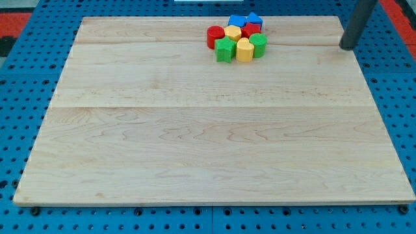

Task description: Separate the blue blocks from the group of blocks

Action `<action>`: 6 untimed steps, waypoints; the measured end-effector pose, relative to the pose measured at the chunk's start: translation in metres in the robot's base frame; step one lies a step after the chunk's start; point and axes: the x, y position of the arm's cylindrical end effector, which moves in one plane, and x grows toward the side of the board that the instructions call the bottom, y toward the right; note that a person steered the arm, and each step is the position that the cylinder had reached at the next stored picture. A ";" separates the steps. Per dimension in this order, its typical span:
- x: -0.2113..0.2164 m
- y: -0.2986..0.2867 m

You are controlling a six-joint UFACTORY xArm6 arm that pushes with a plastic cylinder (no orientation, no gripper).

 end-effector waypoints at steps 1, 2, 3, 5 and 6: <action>-0.055 -0.053; -0.069 -0.145; -0.041 -0.241; -0.036 -0.322; -0.041 -0.307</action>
